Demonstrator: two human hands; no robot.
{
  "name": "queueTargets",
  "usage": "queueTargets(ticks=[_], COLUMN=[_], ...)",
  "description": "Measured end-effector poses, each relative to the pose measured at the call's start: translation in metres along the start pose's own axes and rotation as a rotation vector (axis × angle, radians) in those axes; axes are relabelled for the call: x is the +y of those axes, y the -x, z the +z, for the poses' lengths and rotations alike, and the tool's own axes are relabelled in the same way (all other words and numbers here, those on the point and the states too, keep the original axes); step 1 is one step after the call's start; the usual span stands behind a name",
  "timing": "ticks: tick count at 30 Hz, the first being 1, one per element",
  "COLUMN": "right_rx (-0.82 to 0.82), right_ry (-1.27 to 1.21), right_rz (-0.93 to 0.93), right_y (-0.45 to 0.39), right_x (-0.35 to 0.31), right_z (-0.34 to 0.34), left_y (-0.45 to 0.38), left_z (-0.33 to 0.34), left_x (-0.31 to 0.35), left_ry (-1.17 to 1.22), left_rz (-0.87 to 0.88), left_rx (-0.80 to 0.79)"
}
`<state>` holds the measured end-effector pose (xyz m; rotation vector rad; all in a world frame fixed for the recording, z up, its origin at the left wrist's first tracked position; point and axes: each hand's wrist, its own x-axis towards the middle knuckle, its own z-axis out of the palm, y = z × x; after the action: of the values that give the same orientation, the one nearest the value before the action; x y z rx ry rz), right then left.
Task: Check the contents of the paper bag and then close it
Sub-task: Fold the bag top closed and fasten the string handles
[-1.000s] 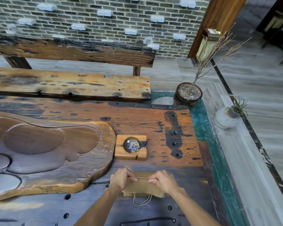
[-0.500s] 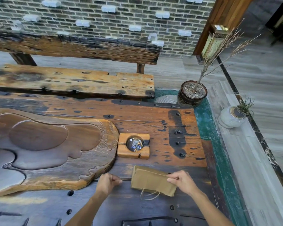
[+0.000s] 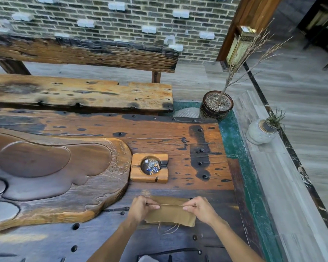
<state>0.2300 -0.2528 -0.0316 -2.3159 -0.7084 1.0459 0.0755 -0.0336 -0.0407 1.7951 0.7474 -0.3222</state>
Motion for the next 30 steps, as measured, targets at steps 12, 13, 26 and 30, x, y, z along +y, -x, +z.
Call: queueTargets(ticks=[12, 13, 26, 30], right_rx=[0.185, 0.205, 0.410, 0.490], right_ry=[-0.374, -0.421, -0.449, -0.451], right_rz=[0.226, 0.254, 0.156, 0.036], right_y=[0.016, 0.017, 0.025, 0.032], right_x=[0.020, 0.019, -0.039, -0.081], right_z=[0.007, 0.010, -0.033, -0.076], left_y=[-0.003, -0.003, 0.016, 0.027], left_z=[0.006, 0.005, -0.029, -0.056], left_x=[-0.009, -0.012, 0.040, 0.101], left_ry=[0.133, 0.149, 0.382, 0.432], left_rz=[-0.060, -0.069, 0.016, 0.160], left_rx=[0.067, 0.082, 0.315, 0.395])
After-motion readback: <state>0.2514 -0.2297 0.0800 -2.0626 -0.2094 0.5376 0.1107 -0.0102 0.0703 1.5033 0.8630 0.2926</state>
